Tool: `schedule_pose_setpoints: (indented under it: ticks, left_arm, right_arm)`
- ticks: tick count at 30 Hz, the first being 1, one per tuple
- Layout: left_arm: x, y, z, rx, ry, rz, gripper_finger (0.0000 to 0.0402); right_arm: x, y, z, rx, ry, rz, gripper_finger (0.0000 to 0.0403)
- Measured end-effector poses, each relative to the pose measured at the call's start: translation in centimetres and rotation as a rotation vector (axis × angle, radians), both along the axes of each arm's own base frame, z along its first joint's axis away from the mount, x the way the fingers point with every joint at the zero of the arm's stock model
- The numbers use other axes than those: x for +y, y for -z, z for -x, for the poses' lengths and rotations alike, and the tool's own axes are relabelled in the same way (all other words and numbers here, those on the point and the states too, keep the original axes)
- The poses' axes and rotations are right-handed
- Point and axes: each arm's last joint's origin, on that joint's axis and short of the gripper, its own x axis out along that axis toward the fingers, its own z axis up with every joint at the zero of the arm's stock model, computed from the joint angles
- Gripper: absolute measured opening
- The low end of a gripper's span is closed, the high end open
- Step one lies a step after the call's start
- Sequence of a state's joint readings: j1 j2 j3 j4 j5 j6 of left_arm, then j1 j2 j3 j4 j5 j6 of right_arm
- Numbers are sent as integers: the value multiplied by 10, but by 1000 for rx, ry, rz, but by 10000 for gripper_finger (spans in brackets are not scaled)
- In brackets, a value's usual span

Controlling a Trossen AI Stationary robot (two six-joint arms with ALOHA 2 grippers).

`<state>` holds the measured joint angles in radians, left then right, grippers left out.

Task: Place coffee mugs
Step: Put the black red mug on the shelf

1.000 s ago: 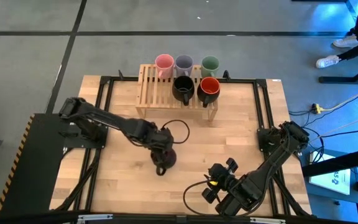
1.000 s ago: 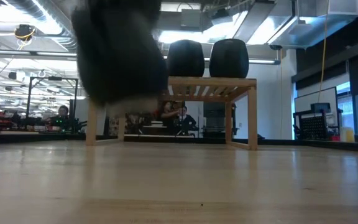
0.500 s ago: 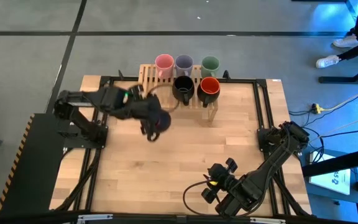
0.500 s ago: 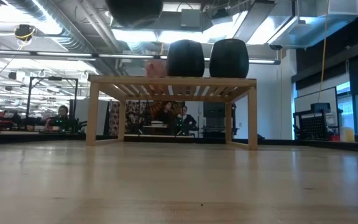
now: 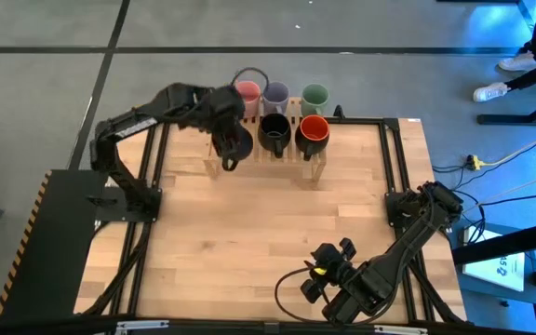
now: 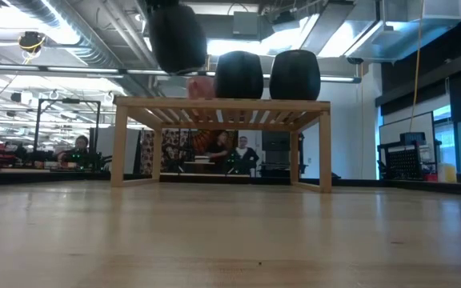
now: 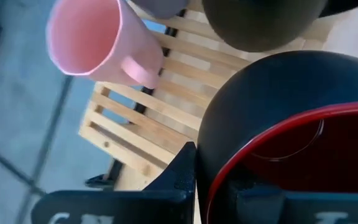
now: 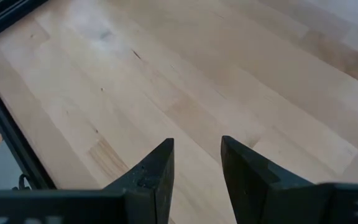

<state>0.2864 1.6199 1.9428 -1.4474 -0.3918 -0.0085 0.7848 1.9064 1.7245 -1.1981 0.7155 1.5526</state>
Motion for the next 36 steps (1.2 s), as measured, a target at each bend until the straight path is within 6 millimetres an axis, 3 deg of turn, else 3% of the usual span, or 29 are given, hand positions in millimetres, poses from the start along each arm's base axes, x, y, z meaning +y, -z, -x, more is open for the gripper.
schedule_pose_setpoints:
  ticks: [5,13,28,36]
  left_arm:
    - [33,11,-4,-11,-35,82,14]
    - [60,33,-11,65,-76,175,14]
    - [71,44,-20,79,-78,179,24]
    - [73,44,-23,59,-78,154,89]
  right_arm:
    - [-2,4,-4,4,27,-1,117]
    - [-4,16,-13,49,54,-17,117]
    - [-2,22,-14,63,54,-19,117]
    - [-2,22,-14,63,54,-19,117]
